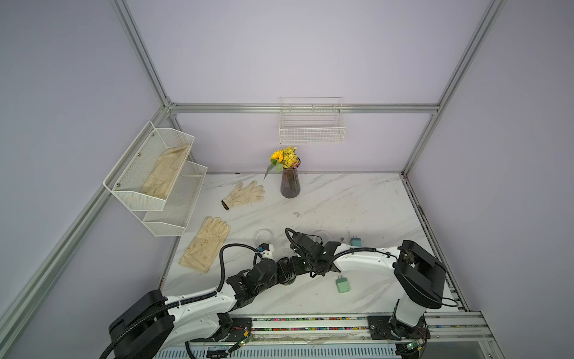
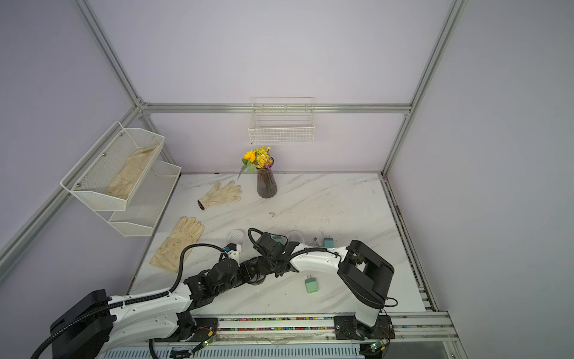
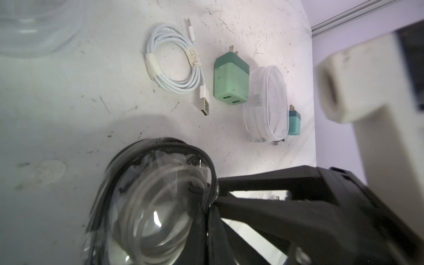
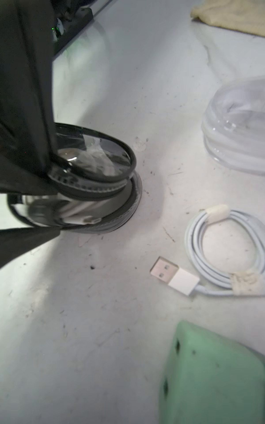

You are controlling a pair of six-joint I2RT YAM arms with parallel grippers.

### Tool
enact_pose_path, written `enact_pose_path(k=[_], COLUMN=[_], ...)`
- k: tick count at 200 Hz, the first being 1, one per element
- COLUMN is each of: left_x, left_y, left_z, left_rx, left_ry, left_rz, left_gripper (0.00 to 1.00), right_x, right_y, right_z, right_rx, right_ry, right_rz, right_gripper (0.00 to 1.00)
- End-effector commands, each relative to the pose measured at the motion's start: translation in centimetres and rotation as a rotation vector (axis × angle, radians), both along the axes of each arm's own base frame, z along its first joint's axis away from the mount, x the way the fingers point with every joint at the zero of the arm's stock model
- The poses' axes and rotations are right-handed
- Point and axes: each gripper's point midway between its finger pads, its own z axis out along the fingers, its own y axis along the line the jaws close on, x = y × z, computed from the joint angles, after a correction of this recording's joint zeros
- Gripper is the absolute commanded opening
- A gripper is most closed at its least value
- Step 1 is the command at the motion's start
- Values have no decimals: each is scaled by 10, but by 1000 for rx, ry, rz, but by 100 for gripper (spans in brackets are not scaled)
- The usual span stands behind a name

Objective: Pack away charging kits
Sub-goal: Place the charging cable in the storage bag, then pick up the plug from the center of the board.

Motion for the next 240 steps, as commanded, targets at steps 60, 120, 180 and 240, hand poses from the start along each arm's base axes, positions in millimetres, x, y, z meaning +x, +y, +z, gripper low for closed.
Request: enact_pose_path(k=[60,120,180,240], left_x=[11,11,12,12], left_y=[-21,-23,-33,-37], left_z=[27,31,42,42], left_rx=[-43,-32,-19,-17], left_ry=[-54,-62,-71,-49], left_rz=[-44,-87,-150,-167], left_gripper=[0,0,0,0], right_x=[-7,-35,-50,-60], right_y=[-69,-145,-163,-180], right_z=[29,11,-2,-15], right_rx=[-91,-240,-265,-306], right_ry=[10,74,104,129], right_rz=[-177,-372,-388,-406], right_gripper=[47,79,78,76])
